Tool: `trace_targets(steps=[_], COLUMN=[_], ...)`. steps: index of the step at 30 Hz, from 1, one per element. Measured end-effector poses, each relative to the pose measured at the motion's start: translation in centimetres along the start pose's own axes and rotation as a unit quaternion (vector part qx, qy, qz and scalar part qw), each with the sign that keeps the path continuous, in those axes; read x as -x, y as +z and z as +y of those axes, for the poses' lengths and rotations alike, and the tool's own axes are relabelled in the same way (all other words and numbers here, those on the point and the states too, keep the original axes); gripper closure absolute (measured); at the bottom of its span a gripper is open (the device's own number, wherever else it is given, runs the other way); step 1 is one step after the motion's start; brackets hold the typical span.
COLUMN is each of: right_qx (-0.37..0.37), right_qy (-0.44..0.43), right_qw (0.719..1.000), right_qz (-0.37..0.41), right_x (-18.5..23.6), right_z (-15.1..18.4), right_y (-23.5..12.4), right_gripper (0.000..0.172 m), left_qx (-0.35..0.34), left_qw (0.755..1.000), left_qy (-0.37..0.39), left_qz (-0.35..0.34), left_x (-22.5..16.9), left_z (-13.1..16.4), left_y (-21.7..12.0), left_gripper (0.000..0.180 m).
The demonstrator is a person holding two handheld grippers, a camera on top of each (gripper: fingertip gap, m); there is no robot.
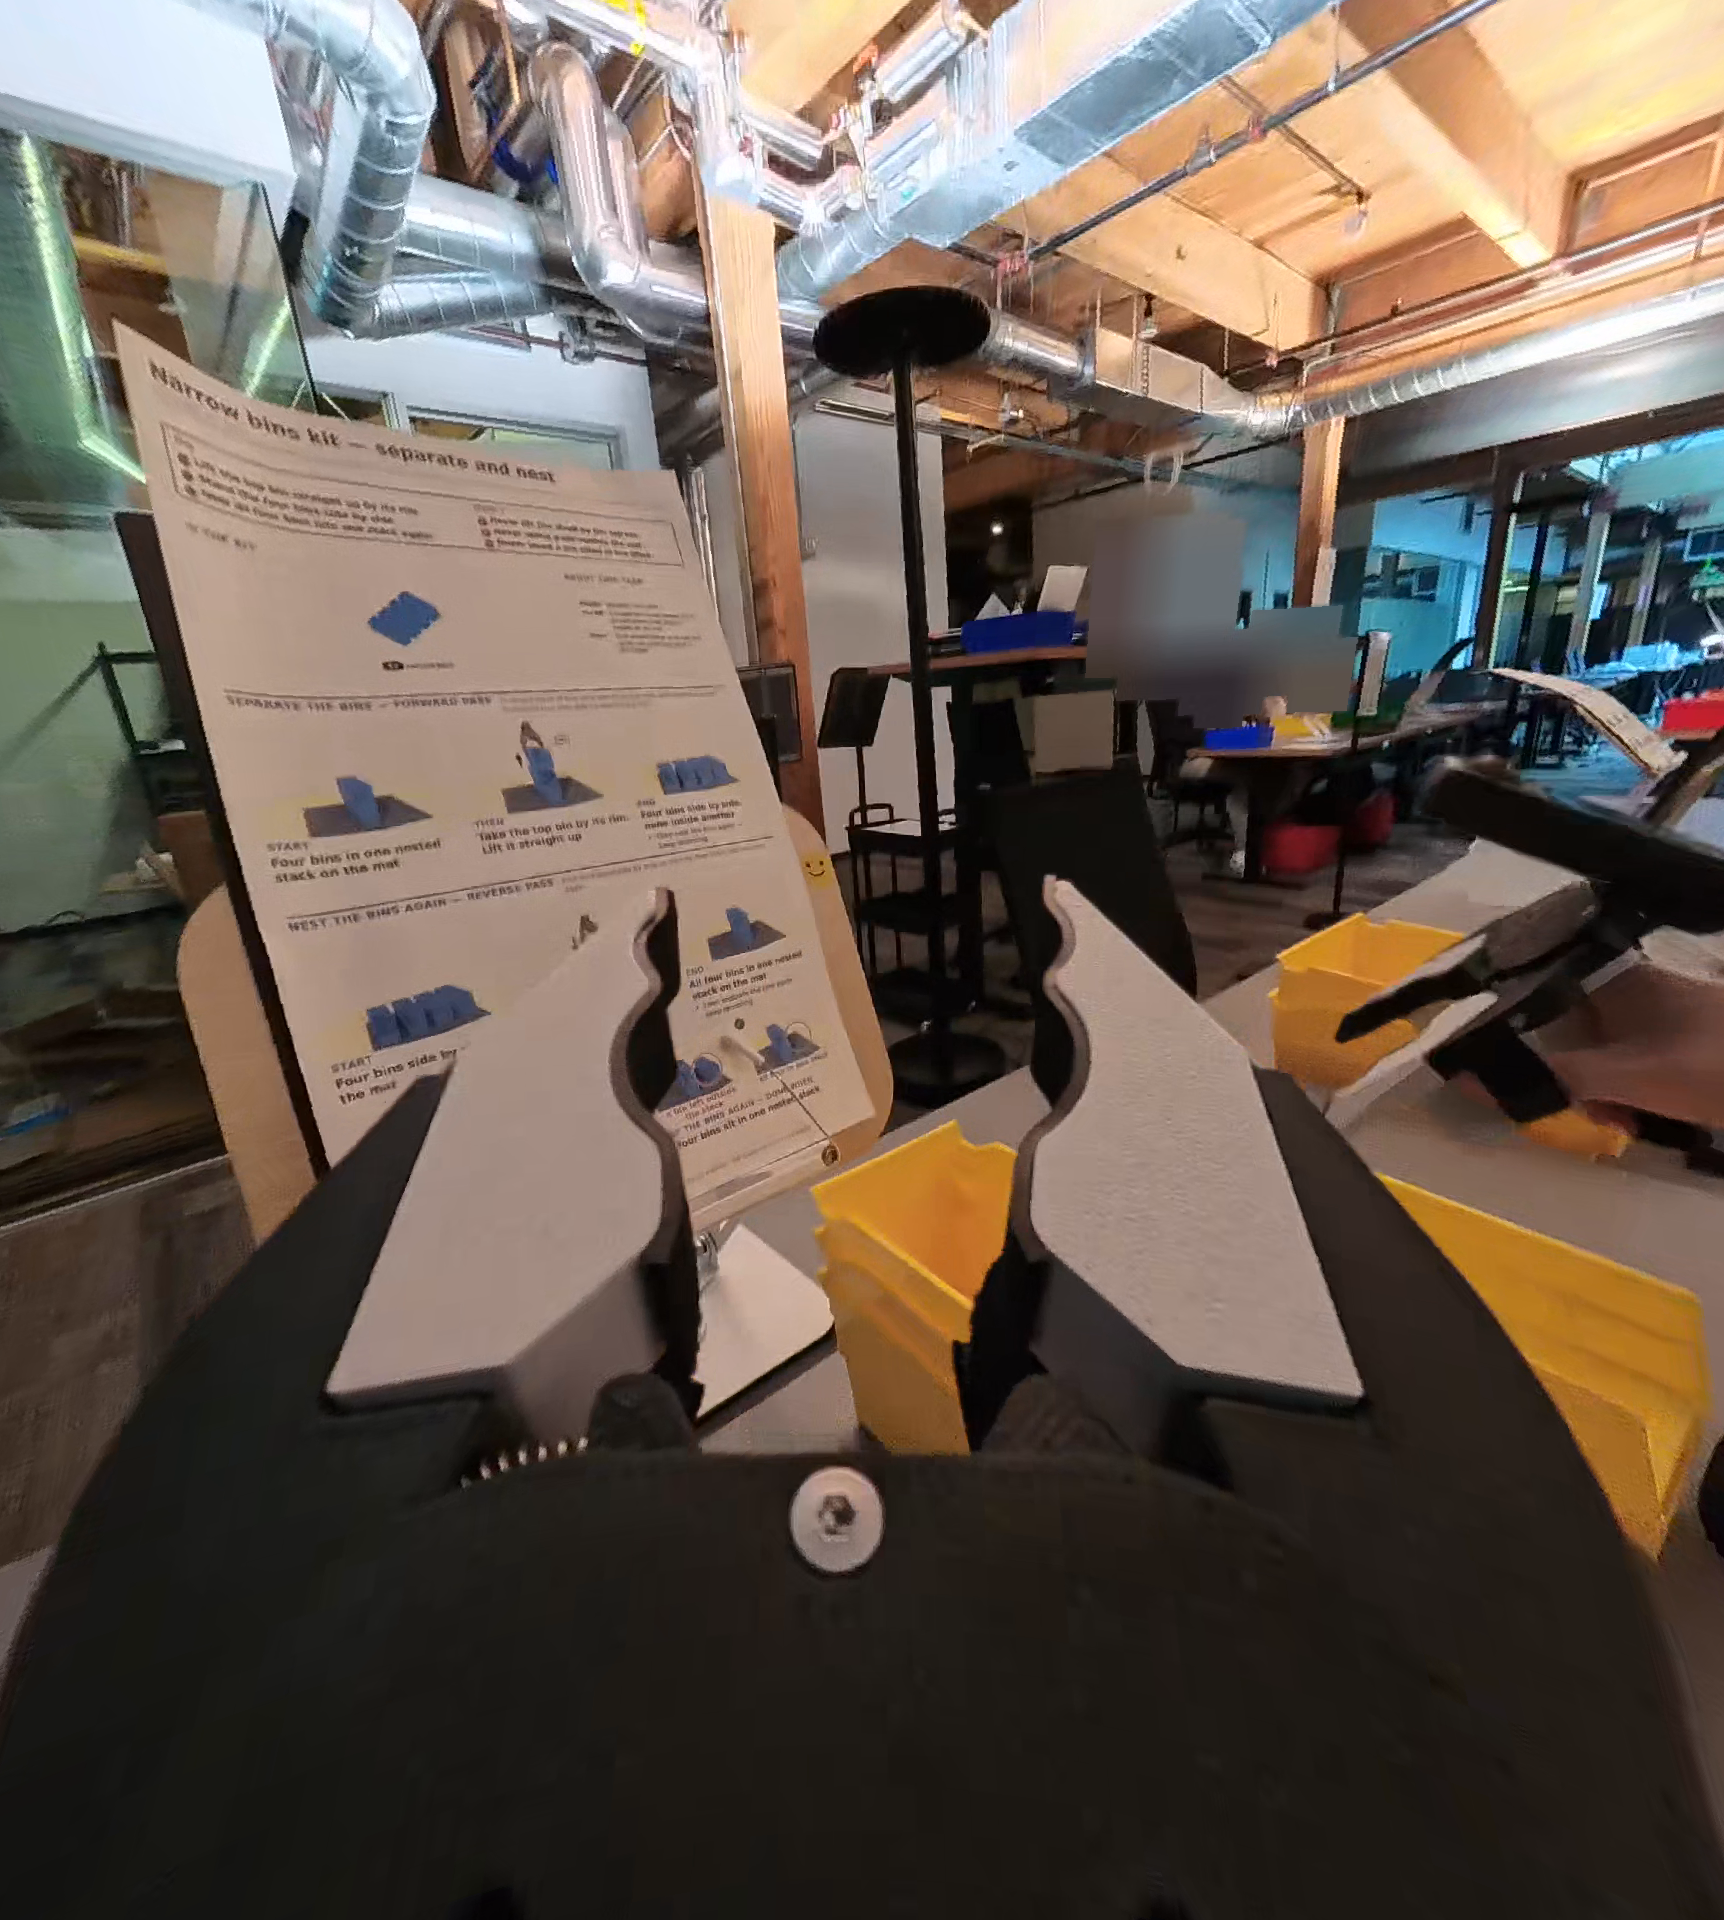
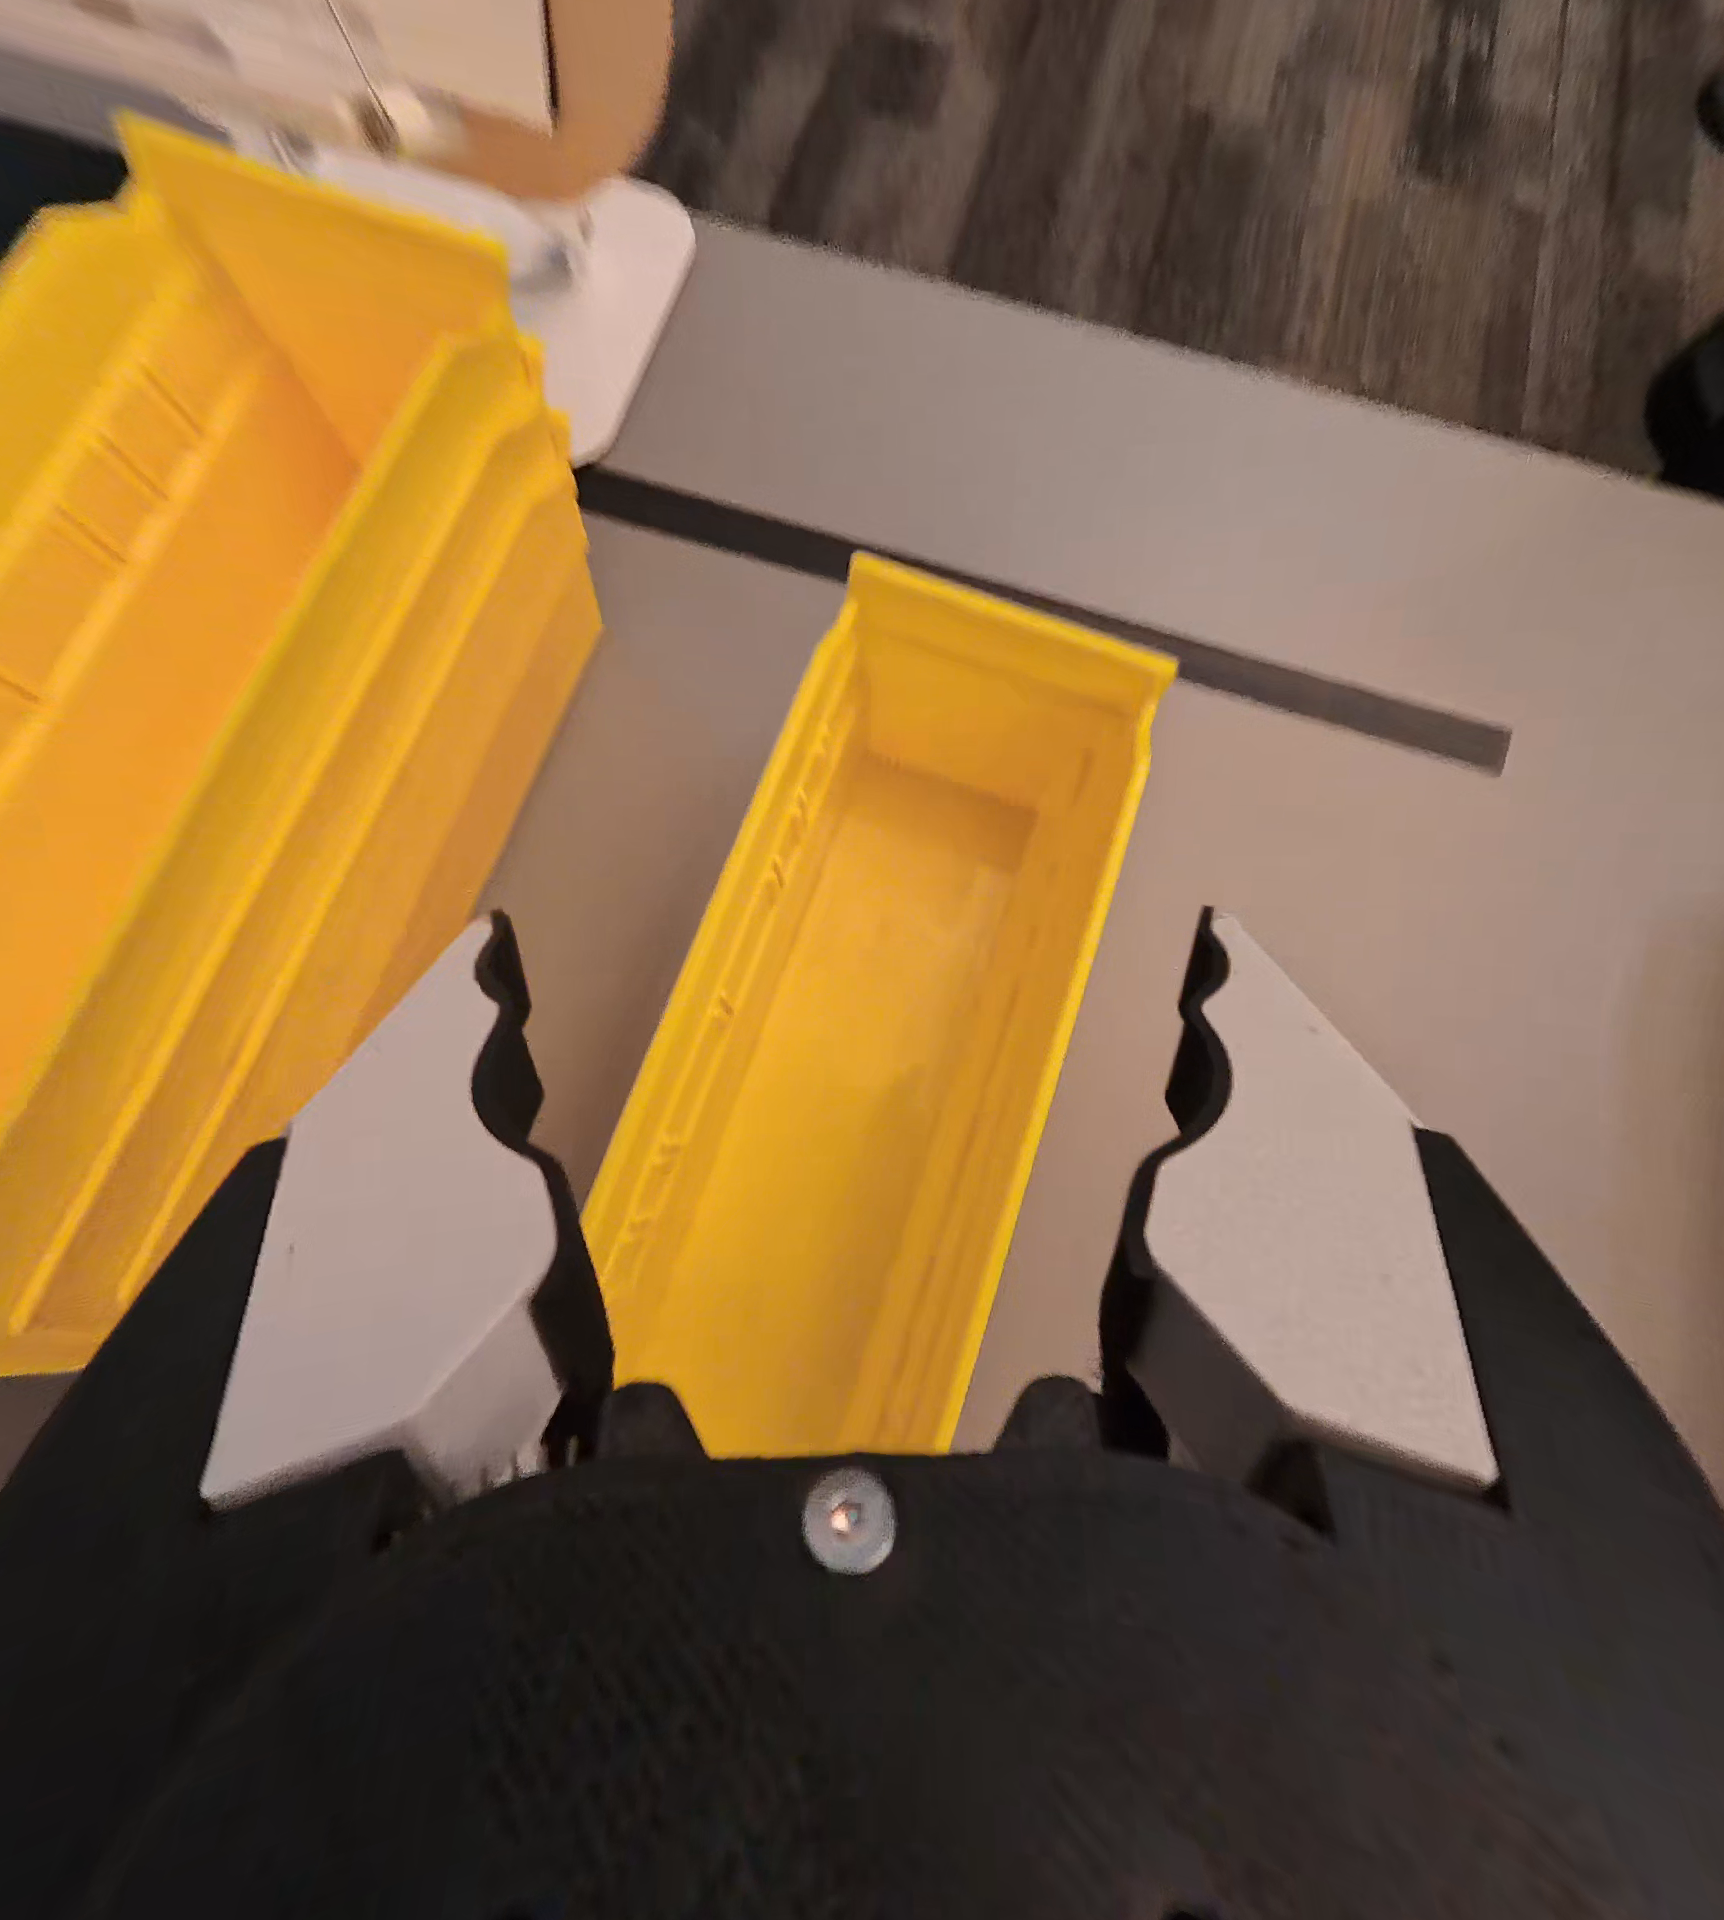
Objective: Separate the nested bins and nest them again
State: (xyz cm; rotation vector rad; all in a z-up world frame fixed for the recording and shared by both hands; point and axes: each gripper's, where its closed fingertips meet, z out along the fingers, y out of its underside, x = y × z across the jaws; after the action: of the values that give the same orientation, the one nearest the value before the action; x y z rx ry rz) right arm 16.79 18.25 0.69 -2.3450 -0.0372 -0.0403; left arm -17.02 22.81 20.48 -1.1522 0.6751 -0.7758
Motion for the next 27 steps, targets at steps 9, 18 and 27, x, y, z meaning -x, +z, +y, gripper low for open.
trace_targets(steps=[9, 18, 27], right_qx=[0.072, 0.227, 0.319], right_qy=[0.074, 0.097, 0.117], right_qw=[0.994, 0.967, 0.939], right_qz=[0.038, 0.054, 0.061], right_x=[-0.4, -0.1, -0.5], right_z=[4.0, 7.6, 9.3], right_y=[2.4, 6.1, 7.3], right_gripper=[0.029, 0.026, 0.036], left_qx=[-0.027, -0.039, -0.093], left_qw=[0.995, 0.983, 0.961], left_qy=[-0.076, -0.141, -0.230], left_qz=[0.051, 0.106, 0.123], left_x=[-2.0, -2.6, -0.2], left_z=[-1.0, -2.2, -3.8], left_y=[0.3, -1.1, -3.0], left_gripper=[0.110, 0.114, 0.116])
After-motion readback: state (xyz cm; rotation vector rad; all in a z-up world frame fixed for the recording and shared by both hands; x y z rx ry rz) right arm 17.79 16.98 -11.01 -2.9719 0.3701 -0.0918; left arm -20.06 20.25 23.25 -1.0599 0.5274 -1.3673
